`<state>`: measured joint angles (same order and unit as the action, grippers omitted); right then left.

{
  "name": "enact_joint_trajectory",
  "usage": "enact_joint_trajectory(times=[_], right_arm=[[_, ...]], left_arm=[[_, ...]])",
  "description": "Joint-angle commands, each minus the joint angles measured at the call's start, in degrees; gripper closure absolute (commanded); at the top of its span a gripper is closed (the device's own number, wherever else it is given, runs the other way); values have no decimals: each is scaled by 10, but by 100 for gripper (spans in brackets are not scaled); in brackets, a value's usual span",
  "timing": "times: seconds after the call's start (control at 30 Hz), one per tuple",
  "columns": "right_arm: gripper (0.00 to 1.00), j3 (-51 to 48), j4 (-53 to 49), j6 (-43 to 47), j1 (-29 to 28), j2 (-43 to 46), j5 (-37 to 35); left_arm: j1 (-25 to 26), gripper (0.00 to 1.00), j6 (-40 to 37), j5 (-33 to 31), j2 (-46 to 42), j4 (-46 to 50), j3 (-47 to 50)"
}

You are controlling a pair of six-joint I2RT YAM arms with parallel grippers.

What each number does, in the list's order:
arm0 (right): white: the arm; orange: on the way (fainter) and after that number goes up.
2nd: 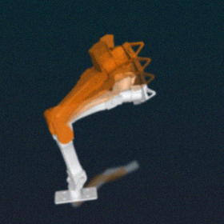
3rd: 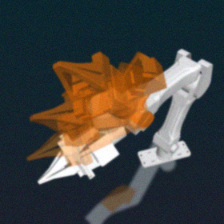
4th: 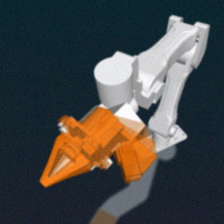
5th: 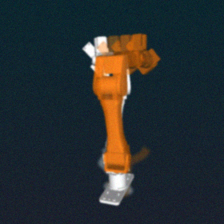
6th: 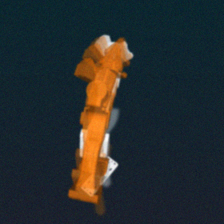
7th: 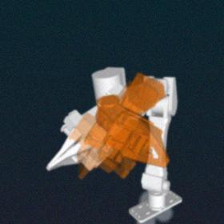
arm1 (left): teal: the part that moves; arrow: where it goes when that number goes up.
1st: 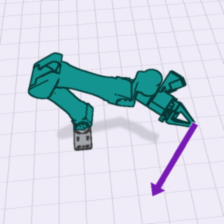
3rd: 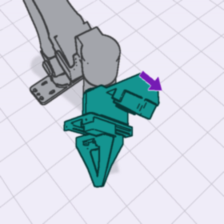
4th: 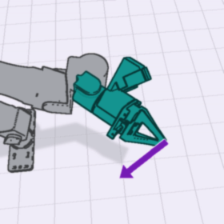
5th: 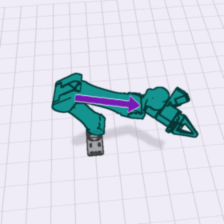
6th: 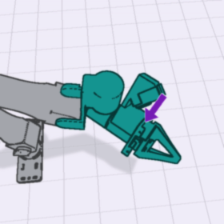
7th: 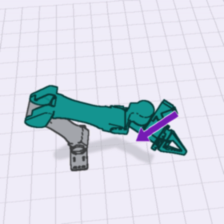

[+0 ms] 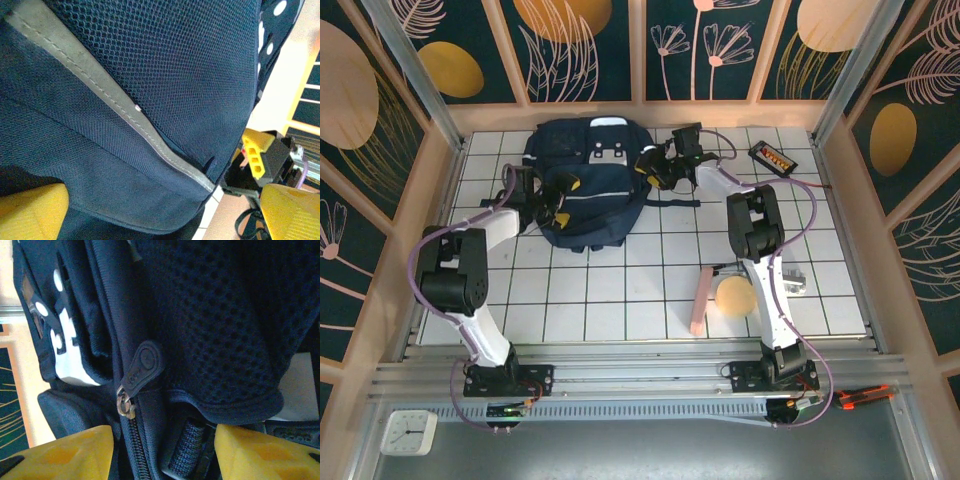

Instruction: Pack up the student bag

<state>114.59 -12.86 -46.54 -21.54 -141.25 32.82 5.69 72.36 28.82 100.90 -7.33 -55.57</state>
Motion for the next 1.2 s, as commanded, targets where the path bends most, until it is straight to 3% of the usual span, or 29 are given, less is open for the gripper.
enact_joint_trajectory(times=[0.0, 0.27, 0.4, 0.7, 0.83, 1.0, 1.17], right_arm=[[44, -8, -34, -30, -16, 0, 2], [51, 60, -30, -53, -29, -13, 4], [62, 65, -65, -45, -42, -14, -1], [61, -127, -8, -51, -85, 71, 2], [61, -170, -7, -46, -95, 90, 2], [63, -201, -16, -33, -131, 95, 6], [63, -228, -13, -33, -140, 100, 8]], left_arm=[[12, 1, 11, 0, -18, 87, 96], [12, 3, -19, 1, -69, 93, 182], [12, 5, -12, -6, -67, 80, 179], [12, 3, 13, -6, -69, 65, 166], [12, 24, 73, -7, -41, -25, 189], [12, 34, 89, -30, 8, -48, 156], [9, 62, 103, -39, 32, -77, 154]])
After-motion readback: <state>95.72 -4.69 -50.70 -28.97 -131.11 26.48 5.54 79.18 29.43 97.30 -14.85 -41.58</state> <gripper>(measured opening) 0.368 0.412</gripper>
